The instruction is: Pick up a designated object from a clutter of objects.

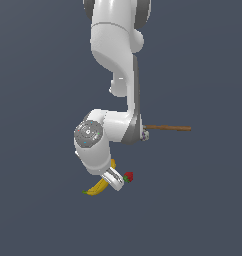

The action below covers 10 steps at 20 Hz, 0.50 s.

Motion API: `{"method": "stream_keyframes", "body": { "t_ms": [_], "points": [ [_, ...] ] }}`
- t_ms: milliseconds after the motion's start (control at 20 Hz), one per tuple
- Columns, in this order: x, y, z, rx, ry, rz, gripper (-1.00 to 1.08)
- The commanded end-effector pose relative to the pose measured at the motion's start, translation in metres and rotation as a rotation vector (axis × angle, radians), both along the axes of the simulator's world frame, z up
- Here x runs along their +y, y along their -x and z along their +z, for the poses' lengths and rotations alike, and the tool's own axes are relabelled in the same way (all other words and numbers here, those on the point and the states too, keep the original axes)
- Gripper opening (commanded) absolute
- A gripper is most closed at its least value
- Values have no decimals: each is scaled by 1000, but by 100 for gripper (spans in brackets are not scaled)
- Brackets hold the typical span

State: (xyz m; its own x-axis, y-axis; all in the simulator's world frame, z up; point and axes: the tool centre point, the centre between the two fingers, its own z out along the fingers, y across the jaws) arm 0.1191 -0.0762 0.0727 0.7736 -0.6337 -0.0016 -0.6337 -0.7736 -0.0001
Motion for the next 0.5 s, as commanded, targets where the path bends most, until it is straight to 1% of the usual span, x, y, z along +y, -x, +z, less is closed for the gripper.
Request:
{"method": "stream_keyframes", "body": {
  "t_ms": [0,250,450],
  "points": [
    [-1,-1,-4,-1,1,-8,100],
    [0,0,-6,0,1,-6,100],
    [-1,0,-20,0,1,-7,100]
  ]
}}
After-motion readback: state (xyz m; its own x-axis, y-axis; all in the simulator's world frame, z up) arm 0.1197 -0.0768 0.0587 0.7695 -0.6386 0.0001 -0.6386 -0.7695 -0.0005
